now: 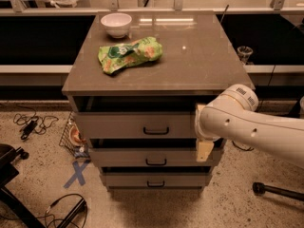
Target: Open top drawer
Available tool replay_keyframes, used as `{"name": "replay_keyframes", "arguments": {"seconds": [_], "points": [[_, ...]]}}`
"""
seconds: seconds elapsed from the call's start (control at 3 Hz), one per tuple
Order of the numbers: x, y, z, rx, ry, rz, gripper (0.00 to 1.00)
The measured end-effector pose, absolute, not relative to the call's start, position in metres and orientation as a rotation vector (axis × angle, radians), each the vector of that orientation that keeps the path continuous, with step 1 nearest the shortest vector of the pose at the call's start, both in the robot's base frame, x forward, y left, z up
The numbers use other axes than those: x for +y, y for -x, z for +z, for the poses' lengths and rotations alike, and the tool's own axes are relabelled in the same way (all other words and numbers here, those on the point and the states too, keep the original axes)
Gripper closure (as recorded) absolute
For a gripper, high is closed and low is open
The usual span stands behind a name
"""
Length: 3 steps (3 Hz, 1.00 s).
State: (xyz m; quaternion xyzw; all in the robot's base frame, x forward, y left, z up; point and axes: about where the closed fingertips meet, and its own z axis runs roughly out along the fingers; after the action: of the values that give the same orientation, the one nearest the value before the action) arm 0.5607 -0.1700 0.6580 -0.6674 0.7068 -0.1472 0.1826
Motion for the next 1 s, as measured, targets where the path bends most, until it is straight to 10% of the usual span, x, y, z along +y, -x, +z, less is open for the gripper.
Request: {"name": "replay_keyframes", "arguments": {"seconds": [1.0], "points": [[-0.141,-0.573,0.643,2.016,1.962,-0.337,0.61]]}}
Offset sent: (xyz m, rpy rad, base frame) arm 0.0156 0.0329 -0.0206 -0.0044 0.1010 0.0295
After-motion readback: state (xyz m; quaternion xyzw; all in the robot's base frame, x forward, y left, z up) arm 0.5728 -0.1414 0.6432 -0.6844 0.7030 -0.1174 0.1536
